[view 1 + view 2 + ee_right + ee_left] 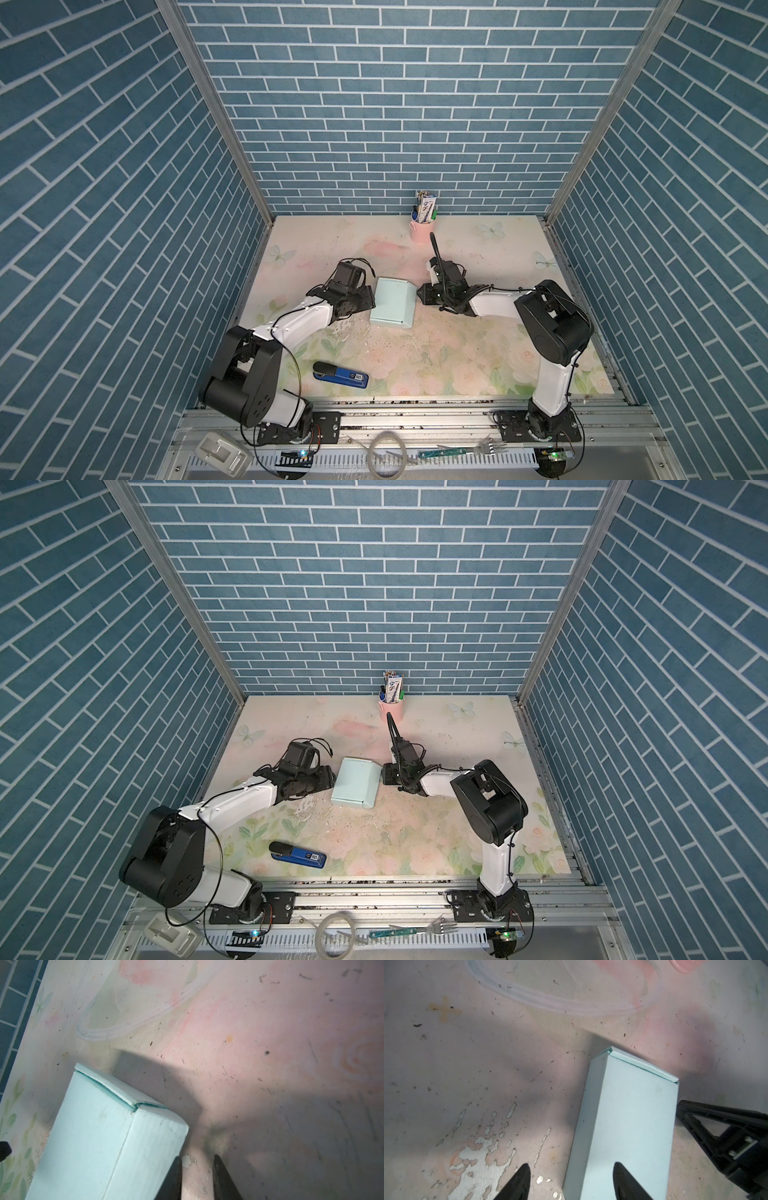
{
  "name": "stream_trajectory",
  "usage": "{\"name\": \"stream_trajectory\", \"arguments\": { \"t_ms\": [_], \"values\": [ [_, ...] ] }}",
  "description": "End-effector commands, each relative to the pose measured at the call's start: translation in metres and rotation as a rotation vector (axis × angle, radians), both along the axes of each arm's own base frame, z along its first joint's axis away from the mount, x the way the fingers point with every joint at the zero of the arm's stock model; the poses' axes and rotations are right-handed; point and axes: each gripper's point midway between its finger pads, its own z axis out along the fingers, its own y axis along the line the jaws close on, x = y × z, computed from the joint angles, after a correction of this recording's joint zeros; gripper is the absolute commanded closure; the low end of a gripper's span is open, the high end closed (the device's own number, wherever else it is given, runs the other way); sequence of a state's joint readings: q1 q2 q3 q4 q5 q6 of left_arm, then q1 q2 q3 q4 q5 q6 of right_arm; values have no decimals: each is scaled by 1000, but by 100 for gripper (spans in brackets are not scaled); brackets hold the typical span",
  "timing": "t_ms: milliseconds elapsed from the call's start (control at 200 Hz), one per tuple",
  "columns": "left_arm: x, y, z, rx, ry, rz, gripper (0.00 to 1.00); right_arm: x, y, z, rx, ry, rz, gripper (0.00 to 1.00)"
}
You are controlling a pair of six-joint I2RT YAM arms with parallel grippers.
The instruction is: Fold the paper box
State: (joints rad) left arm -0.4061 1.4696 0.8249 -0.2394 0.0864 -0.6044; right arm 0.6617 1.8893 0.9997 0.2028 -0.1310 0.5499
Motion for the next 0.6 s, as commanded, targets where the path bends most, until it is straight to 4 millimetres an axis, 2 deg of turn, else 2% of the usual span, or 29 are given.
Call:
{"name": "stream_trajectory", "arguments": {
  "t_ms": [0,290,595],
  "values": [
    [4,10,-7,67,24,13,35,3,-14,18,-51,-52,-23,73],
    [20,2,-27,92,71,-12,34,11,-23,12,-115,-47,-78,72],
    [32,-8,-39,92,98,-45,35,15,-14,3,-122,-23,-87,72]
  ]
}}
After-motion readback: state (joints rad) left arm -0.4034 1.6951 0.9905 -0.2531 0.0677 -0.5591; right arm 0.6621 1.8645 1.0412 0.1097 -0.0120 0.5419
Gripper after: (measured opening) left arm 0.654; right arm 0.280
